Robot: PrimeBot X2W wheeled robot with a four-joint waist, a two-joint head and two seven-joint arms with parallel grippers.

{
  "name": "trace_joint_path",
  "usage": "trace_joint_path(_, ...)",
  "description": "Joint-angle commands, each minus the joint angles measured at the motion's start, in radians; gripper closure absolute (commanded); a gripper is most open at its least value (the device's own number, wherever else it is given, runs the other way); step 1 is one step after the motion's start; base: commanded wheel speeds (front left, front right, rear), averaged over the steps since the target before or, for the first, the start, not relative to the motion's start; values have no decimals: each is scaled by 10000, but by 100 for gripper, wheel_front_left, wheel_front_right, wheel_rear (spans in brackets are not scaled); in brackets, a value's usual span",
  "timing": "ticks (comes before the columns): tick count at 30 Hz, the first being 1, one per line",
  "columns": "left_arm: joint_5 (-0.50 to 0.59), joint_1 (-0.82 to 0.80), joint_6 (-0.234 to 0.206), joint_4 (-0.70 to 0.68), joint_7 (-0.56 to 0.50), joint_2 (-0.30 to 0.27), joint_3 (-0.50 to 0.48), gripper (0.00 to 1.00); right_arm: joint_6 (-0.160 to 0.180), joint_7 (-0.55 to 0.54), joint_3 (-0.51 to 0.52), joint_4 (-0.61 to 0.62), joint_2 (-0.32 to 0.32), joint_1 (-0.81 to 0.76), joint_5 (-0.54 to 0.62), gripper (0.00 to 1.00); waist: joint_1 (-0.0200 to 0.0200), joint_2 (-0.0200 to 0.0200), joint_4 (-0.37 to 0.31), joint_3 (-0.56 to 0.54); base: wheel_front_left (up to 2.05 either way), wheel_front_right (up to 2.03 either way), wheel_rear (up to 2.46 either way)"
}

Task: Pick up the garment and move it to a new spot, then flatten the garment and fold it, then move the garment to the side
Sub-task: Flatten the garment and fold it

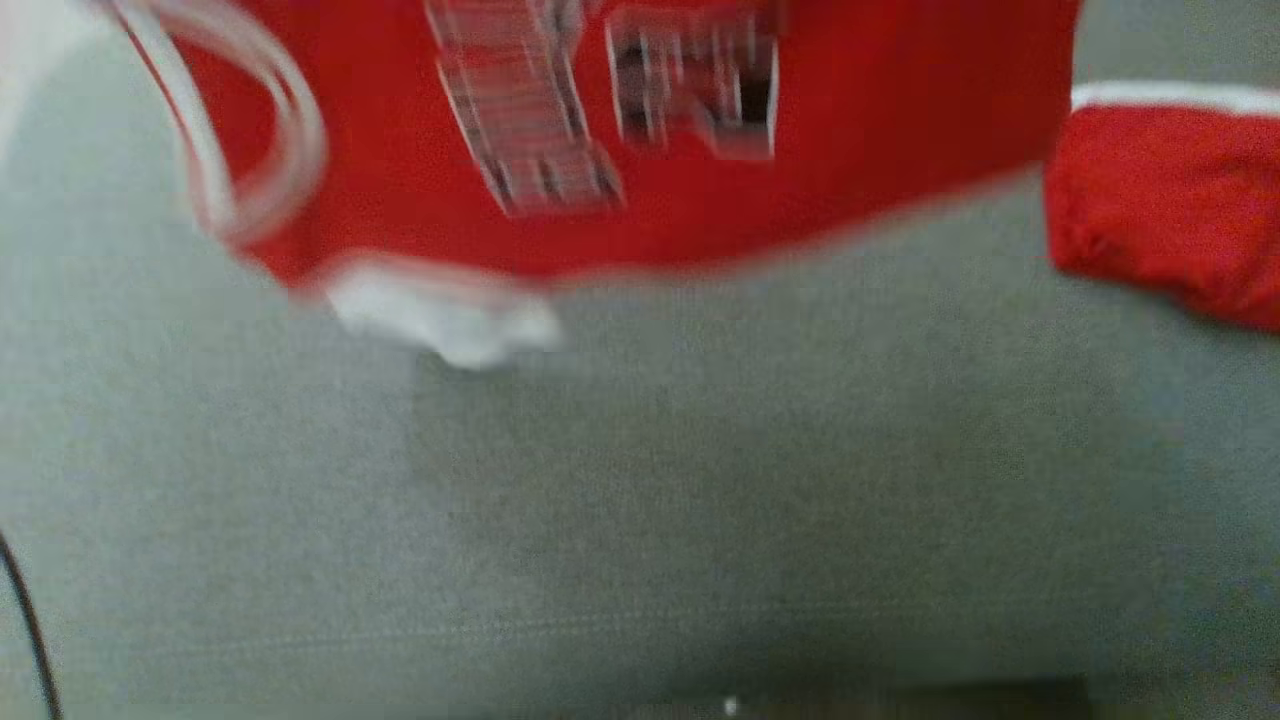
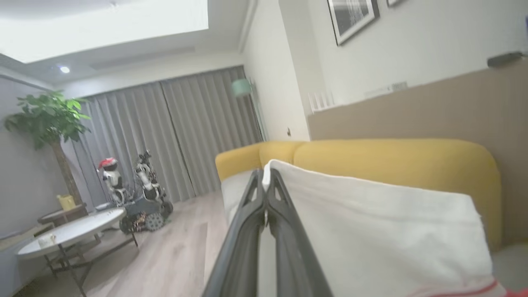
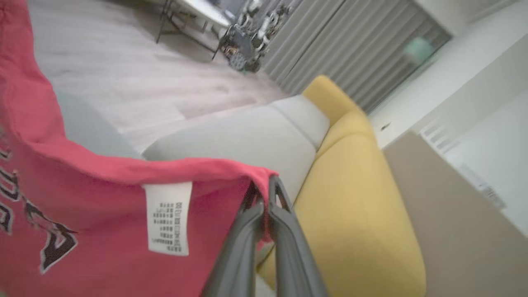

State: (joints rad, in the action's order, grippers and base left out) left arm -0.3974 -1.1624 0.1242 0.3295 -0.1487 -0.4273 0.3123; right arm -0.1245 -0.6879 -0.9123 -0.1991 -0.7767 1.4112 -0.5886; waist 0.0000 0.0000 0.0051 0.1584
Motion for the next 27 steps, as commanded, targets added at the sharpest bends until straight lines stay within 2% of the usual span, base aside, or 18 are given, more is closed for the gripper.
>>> trace_joint_path(1, 277, -1372, -101, 269, 517, -278, -501, 100, -62, 699, 188, -509, 353, 882, 601, 100, 0, 0, 132, 1957, 0, 0, 0)
trace_joint_path(5, 621, -3582, -853, 1947, 2506, 203, -1014, 100, -62, 3192, 1096, -2987, 1514, 2700, 2486, 100, 0, 0, 243, 2844, 0, 0, 0)
trace_joint_path(7, 728, -4411, -1057, 2624, 3393, 395, -1140, 100, -62, 4324, 1795, -4118, 2113, 3209, 3454, 100, 0, 0, 315, 3130, 0, 0, 0)
trace_joint_path(10, 776, -5198, -1086, 3303, 3956, 685, -1237, 100, -62, 5715, 2764, -5411, 2913, 3543, 4746, 100, 0, 0, 420, 3432, 0, 0, 0)
trace_joint_path(13, 722, -5412, -780, 3484, 4088, 979, -1317, 100, -62, 6663, 3667, -6290, 3563, 3458, 5737, 100, 0, 0, 529, 3719, 0, 0, 0)
trace_joint_path(17, 993, -4659, -312, 3194, 4100, 1315, -1024, 100, -62, 7590, 4768, -7051, 4045, 2723, 7004, 100, 0, 0, 703, 3986, 0, 0, 0)
trace_joint_path(20, 1217, -3873, -160, 2620, 4102, 1436, -913, 100, -62, 7890, 5615, -7394, 4321, 2039, 7495, 100, 0, 0, 896, 4351, 0, 0, 0)
trace_joint_path(27, 1864, -399, 10, 1318, 4103, 1316, -538, 100, -62, 8521, 6113, -8437, 5001, -698, 8544, 100, 0, 0, 1135, 3869, 0, 0, 0)
